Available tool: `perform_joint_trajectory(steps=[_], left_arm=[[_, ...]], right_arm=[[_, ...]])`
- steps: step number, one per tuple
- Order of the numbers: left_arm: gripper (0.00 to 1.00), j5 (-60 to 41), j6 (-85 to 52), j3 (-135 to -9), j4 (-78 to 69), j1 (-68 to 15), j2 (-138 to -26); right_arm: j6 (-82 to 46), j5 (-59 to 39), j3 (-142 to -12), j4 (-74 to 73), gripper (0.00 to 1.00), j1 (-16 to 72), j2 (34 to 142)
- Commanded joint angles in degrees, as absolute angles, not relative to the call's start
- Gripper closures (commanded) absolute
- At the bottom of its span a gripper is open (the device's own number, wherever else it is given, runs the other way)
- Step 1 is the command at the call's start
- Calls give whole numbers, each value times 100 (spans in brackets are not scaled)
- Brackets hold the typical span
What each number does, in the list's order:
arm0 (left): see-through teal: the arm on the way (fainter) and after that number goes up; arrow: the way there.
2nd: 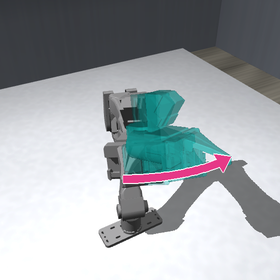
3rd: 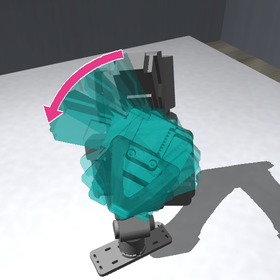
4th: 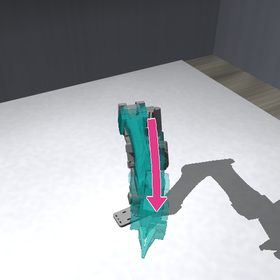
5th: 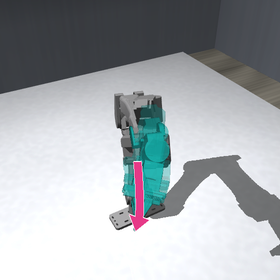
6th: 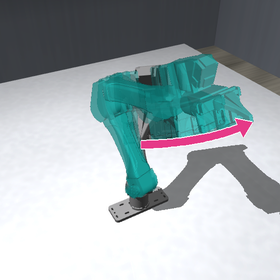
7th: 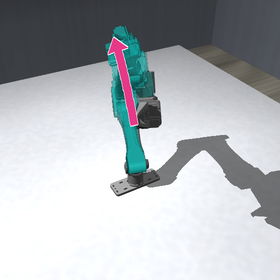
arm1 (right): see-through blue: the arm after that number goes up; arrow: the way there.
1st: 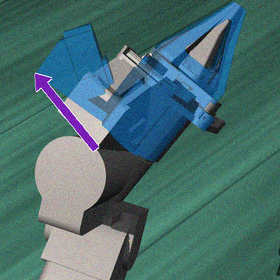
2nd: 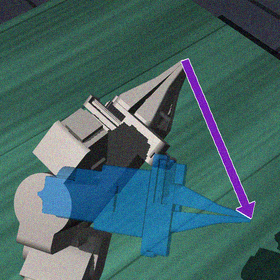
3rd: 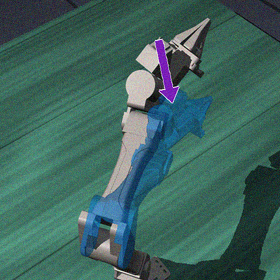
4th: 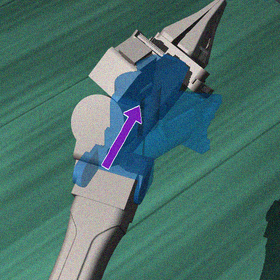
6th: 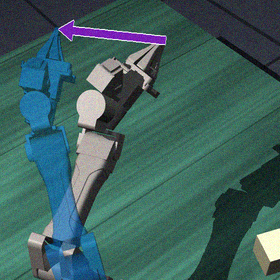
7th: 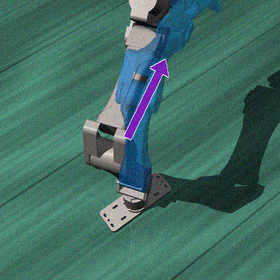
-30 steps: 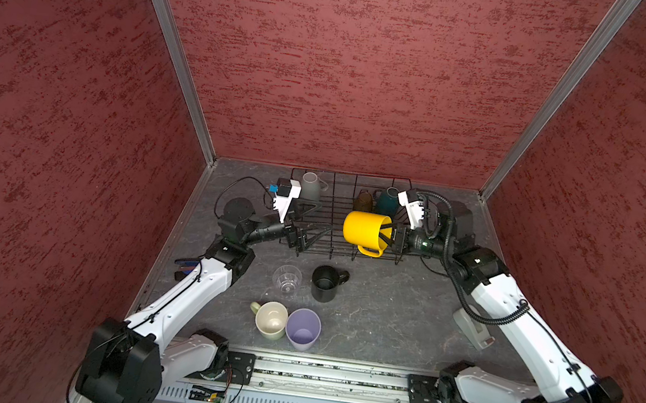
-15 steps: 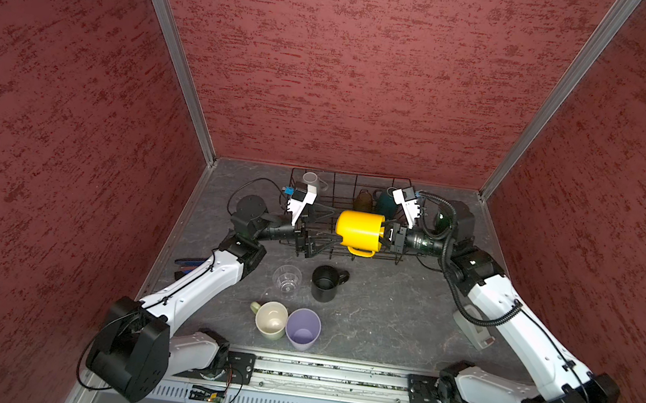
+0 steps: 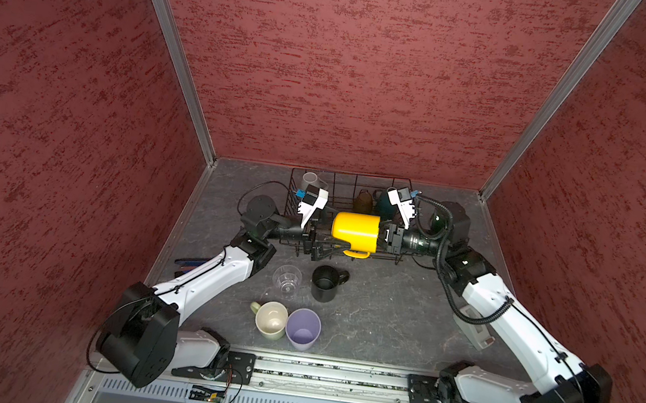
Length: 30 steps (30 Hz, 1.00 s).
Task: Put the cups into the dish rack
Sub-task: 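Grasp the yellow mug with the left gripper while the right gripper holds it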
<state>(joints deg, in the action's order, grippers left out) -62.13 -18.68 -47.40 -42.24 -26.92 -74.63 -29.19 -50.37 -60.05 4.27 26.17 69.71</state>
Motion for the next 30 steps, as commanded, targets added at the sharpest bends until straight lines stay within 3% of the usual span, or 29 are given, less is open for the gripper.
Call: perform_joint_trajectory(steps=[1,16,21,30], left_arm=[[7,-6468,-1942,-4924,-4526,-2801,-7519],[11,-6731,-2538,-5190,-5032,-2859,-7933],[17,-6872,-2602,-5230,-5087,-2908,-7993],[15,-7296,-2538,-5326,-4832,-3023,-8051]], right_arm=[[-3019,-5229,-6091,-233,100,2670,6976],[-3232,-5372,-6011,-731,100,2707,7220],[-3252,-5361,-5997,-799,100,2715,7268],[-3358,-5334,-6011,-1032,100,2716,7346]])
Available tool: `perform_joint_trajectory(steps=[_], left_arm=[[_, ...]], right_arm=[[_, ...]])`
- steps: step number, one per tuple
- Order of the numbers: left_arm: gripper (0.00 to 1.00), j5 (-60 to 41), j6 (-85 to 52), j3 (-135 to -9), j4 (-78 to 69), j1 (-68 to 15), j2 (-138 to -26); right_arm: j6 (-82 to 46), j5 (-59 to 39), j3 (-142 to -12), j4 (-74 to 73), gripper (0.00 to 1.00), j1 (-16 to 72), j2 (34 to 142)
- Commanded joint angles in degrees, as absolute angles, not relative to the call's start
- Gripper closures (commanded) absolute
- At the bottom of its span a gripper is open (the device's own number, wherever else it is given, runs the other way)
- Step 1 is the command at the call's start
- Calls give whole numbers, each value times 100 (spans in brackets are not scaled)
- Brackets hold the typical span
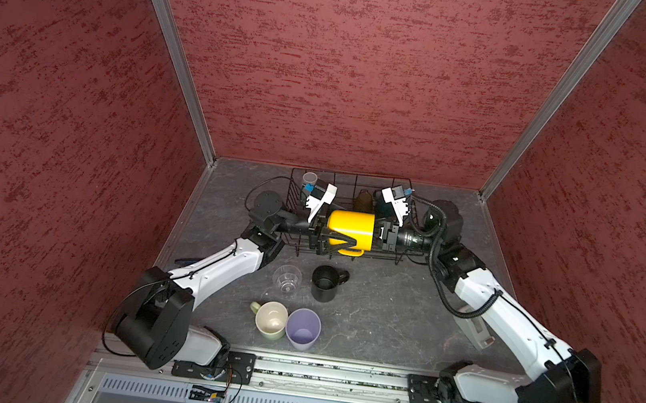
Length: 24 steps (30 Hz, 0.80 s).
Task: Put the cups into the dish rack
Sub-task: 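Grasp the yellow mug with the left gripper while the right gripper holds it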
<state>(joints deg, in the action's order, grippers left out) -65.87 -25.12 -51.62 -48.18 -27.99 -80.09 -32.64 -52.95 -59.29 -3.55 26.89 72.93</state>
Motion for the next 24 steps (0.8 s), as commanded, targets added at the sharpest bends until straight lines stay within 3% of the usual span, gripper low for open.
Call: perform_joint_trajectory(steps=[1,5,12,16,24], left_arm=[[15,-7333,-2514,-5335,-4785,-3034,-8051],[24,-7356,-2324,-5359,-4547,-3058,-7992],[49,-7269,-1823,-5706,-3303,-3058,-7880],[67,-7229,-1855,-5748,-3220,-3040,-7838],[93,-6910,-1896,-5609,-3410,-2971,-7665]], right_arm=[[-3366,-5331,-6028,-1037,100,2718,7355],[-3381,-5318,-6047,-1020,100,2718,7365],[-3393,-5093,-6003,-977,99,2716,7317],[-3410,-4970,-6010,-958,96,2711,7316],[-3441,-4822,-6018,-886,85,2718,7321]])
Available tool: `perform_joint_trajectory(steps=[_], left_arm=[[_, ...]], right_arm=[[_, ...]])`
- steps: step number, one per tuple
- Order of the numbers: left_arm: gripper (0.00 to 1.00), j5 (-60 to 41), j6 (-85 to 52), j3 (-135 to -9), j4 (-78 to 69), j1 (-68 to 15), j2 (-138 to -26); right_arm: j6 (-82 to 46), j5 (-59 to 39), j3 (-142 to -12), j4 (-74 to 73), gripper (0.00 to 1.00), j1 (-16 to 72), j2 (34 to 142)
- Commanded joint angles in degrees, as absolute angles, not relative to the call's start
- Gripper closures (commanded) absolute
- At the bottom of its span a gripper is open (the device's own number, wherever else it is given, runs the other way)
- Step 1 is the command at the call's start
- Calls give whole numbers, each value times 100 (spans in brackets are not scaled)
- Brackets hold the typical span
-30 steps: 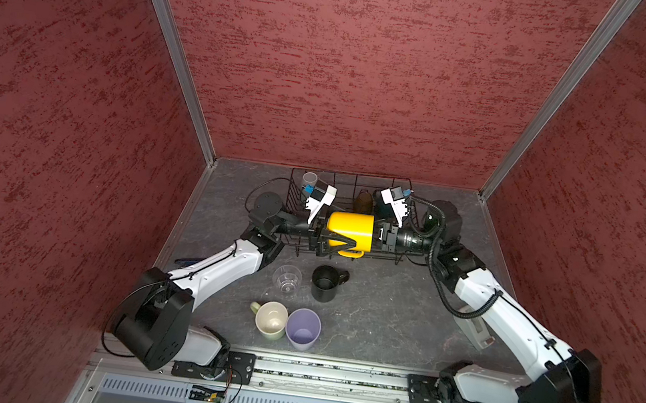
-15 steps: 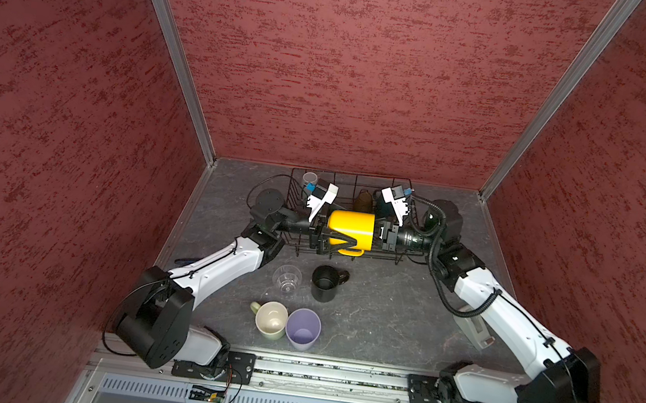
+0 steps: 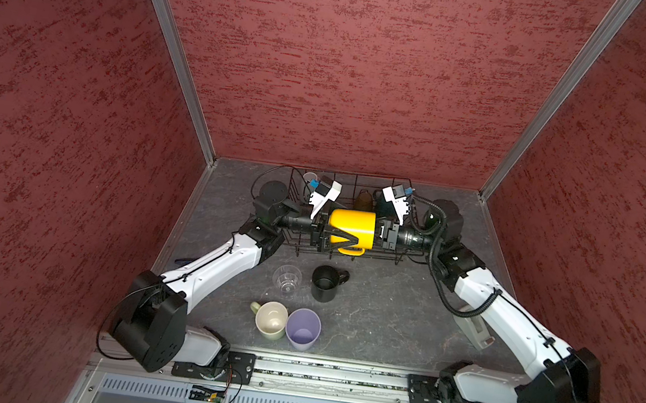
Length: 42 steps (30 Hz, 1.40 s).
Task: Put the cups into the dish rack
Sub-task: 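Grasp the yellow mug with the left gripper while the right gripper holds it, then open and withdraw the right gripper while the left carries the yellow mug over the rack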
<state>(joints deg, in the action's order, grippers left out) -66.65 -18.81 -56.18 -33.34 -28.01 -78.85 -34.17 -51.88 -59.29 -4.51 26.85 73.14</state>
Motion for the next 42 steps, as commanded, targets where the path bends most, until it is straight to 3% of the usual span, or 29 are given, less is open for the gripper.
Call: perform_joint_trajectory(steps=[1,10,16,18,27,29,42], left_arm=[[97,-6845,-1907,-5582,-3458,-2956,-7640],[100,-6366,-1892,-5434,-3612,-2840,-7348],[100,-6044,-1797,-5567,-3168,-2699,-7317],[100,-5886,-1609,-5723,-2680,-2642,-7330],[100,-5228,-949,-6715,-504,-2690,-7675],[100,-4978,-807,-7072,88,-2765,-7892],[100,-3509,-843,-9630,2864,-3168,-9682]], right_arm=[[-3437,-4798,-6012,-858,83,2714,7313],[-3445,-4668,-6023,-716,77,2668,7264],[-3398,-4480,-6032,-359,67,2495,7141],[-3312,-4250,-6034,-64,60,2385,7014],[-2842,-2654,-5988,1413,12,1611,6152],[-2762,-2392,-6015,1690,6,1458,6109],[-2464,-1708,-6113,2471,1,812,6118]])
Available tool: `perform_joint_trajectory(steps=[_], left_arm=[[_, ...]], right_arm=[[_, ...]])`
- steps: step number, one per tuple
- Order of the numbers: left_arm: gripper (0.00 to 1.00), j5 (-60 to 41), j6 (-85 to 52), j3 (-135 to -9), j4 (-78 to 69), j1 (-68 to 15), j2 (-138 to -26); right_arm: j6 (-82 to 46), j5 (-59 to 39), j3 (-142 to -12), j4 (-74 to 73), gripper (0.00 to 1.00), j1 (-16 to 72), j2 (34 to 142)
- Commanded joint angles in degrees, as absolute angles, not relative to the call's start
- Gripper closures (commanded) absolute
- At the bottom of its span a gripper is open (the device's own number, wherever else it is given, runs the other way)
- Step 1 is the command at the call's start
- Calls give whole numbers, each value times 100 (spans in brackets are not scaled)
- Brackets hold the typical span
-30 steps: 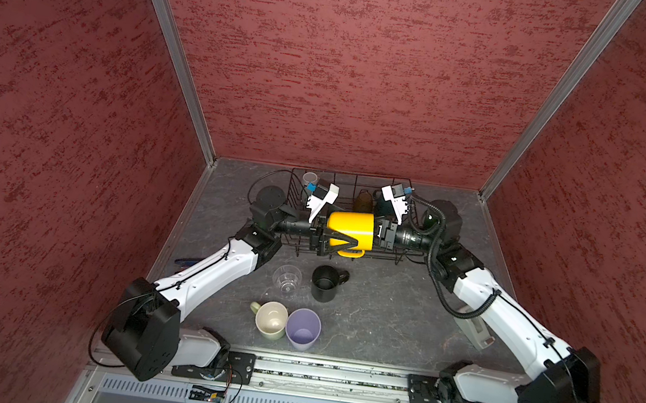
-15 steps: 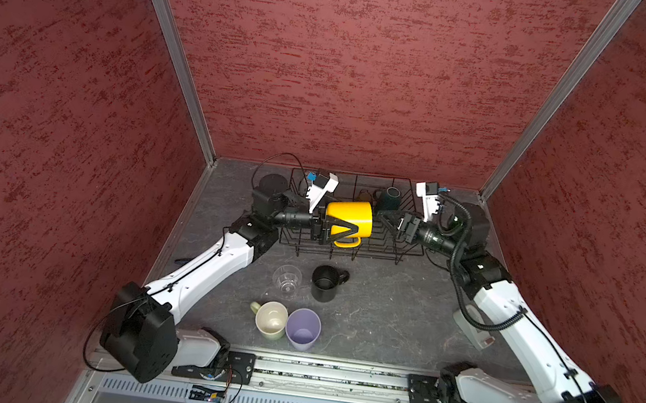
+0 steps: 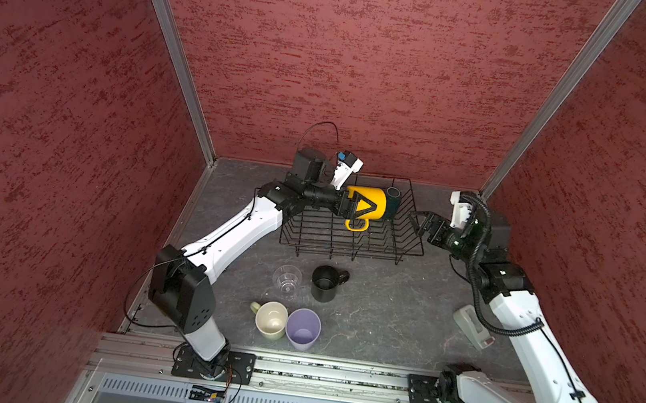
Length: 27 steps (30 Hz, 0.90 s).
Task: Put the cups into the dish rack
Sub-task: 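Open and withdraw the right gripper while the left carries the yellow mug over the rack, then lower the yellow mug upside down beside the teal mug with the left gripper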
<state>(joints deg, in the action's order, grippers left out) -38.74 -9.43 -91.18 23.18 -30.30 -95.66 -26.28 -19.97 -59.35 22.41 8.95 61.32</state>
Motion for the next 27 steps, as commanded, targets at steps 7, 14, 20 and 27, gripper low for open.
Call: perform_joint_trajectory(steps=[7,14,20,27], left_arm=[[100,-2640,-888,-10851,3776,-3563,-10729],[100,-1860,-815,-11880,4367,-3904,-11736],[100,-1300,-801,-12707,4581,-4020,-12481],[100,-795,-703,-13491,4884,-4085,-13080]], right_arm=[[-2278,-1661,-6031,2574,1,708,6034],[-2121,-1625,-5927,2707,1,642,5902],[-2037,-1639,-5837,2773,1,609,5788],[-1987,-1705,-5750,2760,1,599,5748]])
